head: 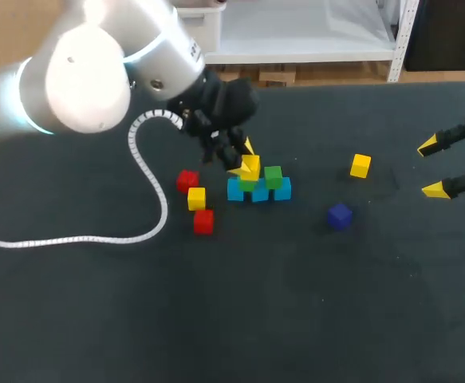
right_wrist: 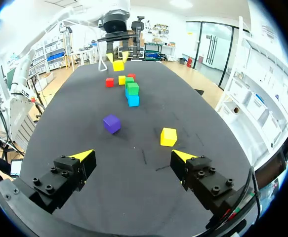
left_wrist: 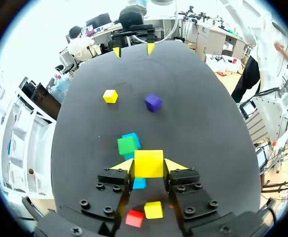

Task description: Place the blue cubes, place green cubes on the blue cubes, place the yellow cubes on the green cubes, then place the red cubes on the yellow cubes, and place purple cube on the red cubes.

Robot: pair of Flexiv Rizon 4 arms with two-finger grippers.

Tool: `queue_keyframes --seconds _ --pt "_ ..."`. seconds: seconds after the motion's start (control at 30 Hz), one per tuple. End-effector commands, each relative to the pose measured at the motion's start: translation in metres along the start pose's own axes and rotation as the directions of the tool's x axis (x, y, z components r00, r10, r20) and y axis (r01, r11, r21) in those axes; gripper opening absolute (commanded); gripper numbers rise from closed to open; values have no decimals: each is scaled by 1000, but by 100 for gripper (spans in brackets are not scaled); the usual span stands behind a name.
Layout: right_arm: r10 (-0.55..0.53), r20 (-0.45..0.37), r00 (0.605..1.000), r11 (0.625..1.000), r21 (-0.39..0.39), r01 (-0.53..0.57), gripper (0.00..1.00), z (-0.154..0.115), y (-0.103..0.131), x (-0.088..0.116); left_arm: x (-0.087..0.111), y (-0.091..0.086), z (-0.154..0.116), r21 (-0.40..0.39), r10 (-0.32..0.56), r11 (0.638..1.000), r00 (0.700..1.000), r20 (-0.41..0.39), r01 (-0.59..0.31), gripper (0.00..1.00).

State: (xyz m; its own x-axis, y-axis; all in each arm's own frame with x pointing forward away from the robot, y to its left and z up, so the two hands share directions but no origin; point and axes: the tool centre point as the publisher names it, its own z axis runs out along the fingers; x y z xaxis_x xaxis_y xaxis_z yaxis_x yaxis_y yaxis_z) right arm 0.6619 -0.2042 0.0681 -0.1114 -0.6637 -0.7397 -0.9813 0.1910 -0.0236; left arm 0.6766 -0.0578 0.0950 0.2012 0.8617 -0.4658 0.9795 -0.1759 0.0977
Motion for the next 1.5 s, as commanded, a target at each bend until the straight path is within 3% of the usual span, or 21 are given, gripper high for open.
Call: queue_keyframes --seconds 0.03,0.57,1.07,1.5 --pt "-1 1 1000 1000 0 1 100 0 0 0 -7 23 10 53 9 999 1000 1 -9 0" --pt "-1 1 1000 1000 0 1 100 0 0 0 -5 34 28 44 -60 997 998 20 59 0" --pt "-1 1 1000 1000 0 1 100 0 0 0 -4 13 17 3 -130 991 989 -72 131 0" --pt "-1 1 1000 1000 0 1 100 0 0 0 -3 12 22 6 -183 983 982 -49 183 0"
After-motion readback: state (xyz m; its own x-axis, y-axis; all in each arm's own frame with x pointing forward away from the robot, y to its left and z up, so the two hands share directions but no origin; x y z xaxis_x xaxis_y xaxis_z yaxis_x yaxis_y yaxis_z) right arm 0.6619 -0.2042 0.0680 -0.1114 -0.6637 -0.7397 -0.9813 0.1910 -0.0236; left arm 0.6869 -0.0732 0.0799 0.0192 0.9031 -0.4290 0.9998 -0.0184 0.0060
